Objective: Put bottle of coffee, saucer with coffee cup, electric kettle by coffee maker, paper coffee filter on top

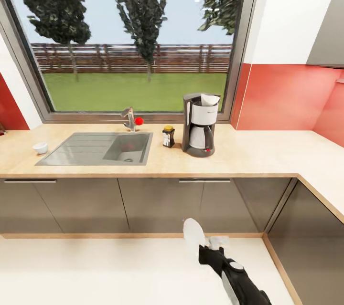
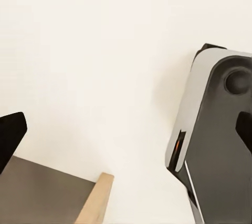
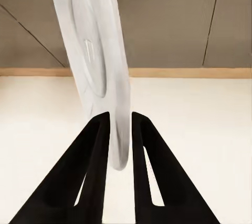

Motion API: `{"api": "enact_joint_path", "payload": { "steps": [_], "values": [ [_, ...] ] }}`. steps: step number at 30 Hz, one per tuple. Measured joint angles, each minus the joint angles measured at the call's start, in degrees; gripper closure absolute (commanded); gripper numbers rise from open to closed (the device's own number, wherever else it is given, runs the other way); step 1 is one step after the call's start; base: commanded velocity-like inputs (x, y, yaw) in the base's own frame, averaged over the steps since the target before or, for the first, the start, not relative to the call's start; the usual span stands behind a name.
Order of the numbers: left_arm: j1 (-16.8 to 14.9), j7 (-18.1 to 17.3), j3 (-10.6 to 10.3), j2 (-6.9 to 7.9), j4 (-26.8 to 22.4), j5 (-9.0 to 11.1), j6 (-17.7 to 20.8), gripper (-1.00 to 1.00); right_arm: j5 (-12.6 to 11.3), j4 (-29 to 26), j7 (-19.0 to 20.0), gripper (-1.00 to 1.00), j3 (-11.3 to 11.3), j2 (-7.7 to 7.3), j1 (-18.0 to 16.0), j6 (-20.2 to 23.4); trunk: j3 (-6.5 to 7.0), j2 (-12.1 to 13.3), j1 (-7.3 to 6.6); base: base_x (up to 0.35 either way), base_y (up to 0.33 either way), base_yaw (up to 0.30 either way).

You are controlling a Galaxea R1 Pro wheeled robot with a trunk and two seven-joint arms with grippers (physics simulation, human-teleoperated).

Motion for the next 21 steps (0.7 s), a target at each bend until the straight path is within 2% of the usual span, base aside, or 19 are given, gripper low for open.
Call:
{"api": "enact_joint_path", "payload": {
  "steps": [4,8,10,12,14,16,18,21],
  "values": [
    [-0.1,0.0,0.1,0.07,-0.1,-0.1,0.0,-1.00,0.0,-7.5,1.9,1.00,0.0,2.26,0.0,2.2,0.00,0.0,0.00,0.000,0.000,0.000],
    [-0.1,0.0,0.1,0.05,-0.1,-0.1,0.0,-1.00,-0.2,-15.2,2.8,1.00,-0.1,2.47,-0.1,7.1,0.00,0.0,0.00,0.000,0.000,0.000],
    [-0.1,0.0,0.1,0.05,-0.1,-0.1,0.0,-1.00,-1.5,-20.7,3.1,1.00,-0.1,2.48,-0.1,11.2,0.00,0.0,0.00,0.000,0.000,0.000],
    [-0.1,0.0,0.1,0.02,-0.1,-0.1,0.0,-1.00,-4.0,-24.8,3.2,1.00,0.0,2.49,-0.1,15.0,-0.01,0.0,0.00,0.000,0.000,0.000],
    [-0.1,0.0,0.1,-0.02,-0.1,-0.1,0.0,-1.00,-9.6,-29.3,3.5,1.00,1.0,2.50,-0.2,20.3,0.00,0.0,0.00,0.000,0.000,0.000],
    [-0.1,0.0,0.1,-0.05,-0.1,-0.1,-0.1,-1.00,-17.1,-32.5,3.4,1.00,3.2,2.50,-0.3,25.4,-0.01,0.0,0.00,0.000,0.000,0.000],
    [-0.1,0.0,0.1,-0.14,-0.1,-0.1,-0.1,-1.00,-23.5,-34.5,3.3,1.00,4.8,2.50,-0.6,28.5,-0.01,0.0,0.00,0.000,0.000,0.000],
    [-0.1,0.0,0.1,-0.21,-0.1,-0.1,-0.1,-1.00,-29.8,-35.6,3.2,1.00,5.6,2.51,-2.4,30.2,0.00,0.0,0.00,0.000,0.000,0.000]
  ]
}}
